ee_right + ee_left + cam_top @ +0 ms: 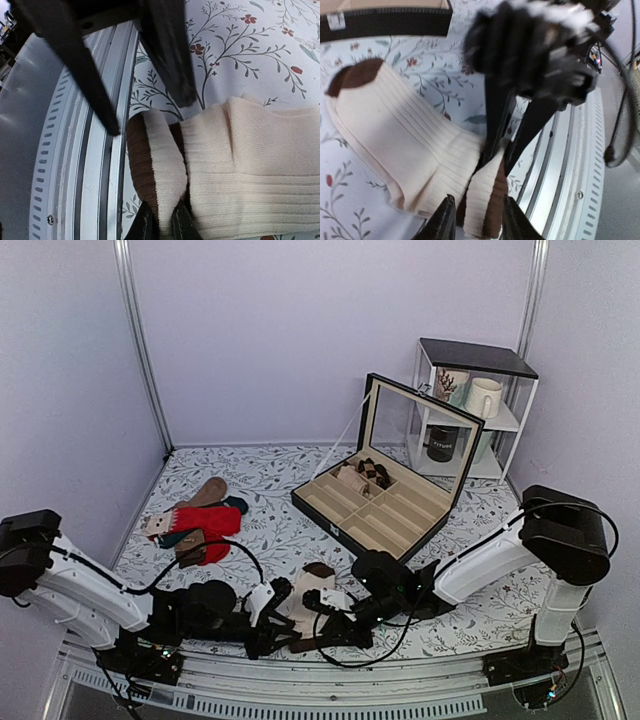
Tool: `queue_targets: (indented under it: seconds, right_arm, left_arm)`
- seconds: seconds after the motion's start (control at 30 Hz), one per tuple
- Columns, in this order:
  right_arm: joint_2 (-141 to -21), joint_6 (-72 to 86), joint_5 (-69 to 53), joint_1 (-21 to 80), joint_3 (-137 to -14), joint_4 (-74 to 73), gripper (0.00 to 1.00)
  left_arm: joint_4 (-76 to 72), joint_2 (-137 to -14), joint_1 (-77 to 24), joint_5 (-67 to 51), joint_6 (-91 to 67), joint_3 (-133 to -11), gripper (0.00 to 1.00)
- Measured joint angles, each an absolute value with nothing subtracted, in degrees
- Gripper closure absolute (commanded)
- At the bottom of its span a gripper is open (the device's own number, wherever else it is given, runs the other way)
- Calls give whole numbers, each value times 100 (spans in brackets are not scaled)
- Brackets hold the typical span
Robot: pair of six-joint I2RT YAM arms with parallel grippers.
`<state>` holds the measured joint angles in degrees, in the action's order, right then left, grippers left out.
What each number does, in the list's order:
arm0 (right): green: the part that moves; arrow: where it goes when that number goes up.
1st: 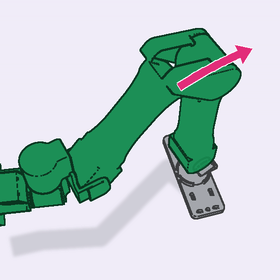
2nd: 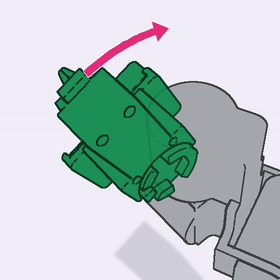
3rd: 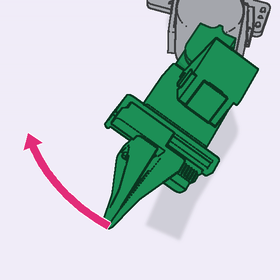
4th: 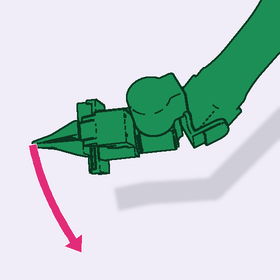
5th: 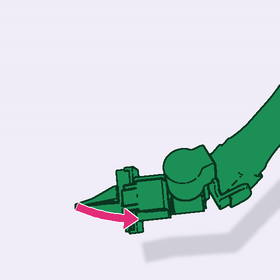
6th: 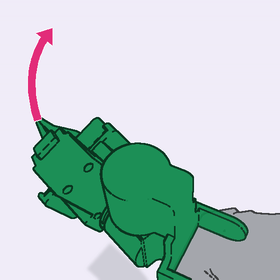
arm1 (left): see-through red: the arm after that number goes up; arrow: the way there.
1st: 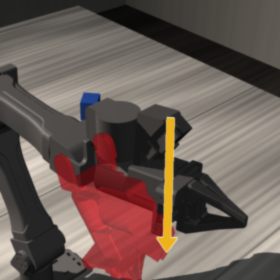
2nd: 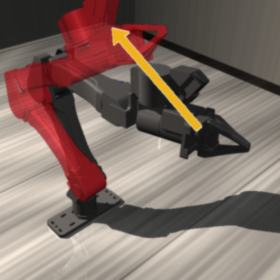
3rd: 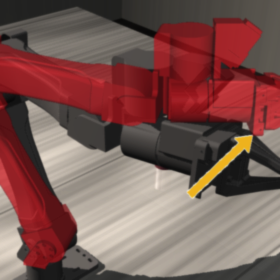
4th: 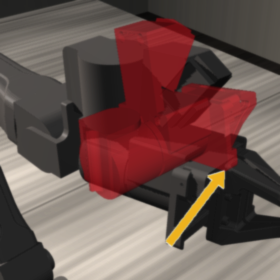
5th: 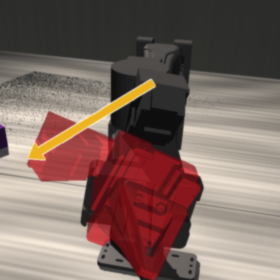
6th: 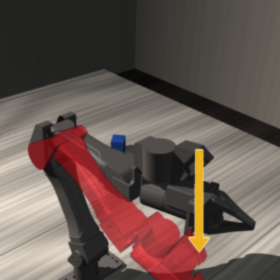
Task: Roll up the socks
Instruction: Roll a pair of socks at the center of the board.
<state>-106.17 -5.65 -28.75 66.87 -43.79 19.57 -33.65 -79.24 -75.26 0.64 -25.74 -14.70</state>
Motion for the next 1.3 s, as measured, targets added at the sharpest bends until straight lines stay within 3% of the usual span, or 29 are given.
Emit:
queue_targets:
  seconds: [0.13,0.3,0.63,0.9,1.17,1.3]
  right_arm:
    - [-10807,-117,-3269,6512,-4687,1627,89]
    - [-10993,368,-3741,6335,-4971,1238,89]
    - [-11146,720,-4093,6217,-5231,819,90]
    - [-11148,751,-4093,6215,-5234,753,90]
    - [-11157,751,-4110,6206,-5251,727,90]
    - [-11159,751,-4112,6206,-5253,725,90]
  left_arm:
    - [-3203,-7262,-7846,591,-2137,-1420,67]
    - [-3238,-7290,-8261,1002,-1824,-1267,65]
    - [-3341,-8379,-8611,1747,-1498,-1422,47]
    - [-3632,-8399,-8735,2311,-1347,-1424,37]
    - [-4106,-8554,-8737,2296,-1249,-1310,48]
    - [-4309,-8851,-8735,2141,-1192,-1313,63]
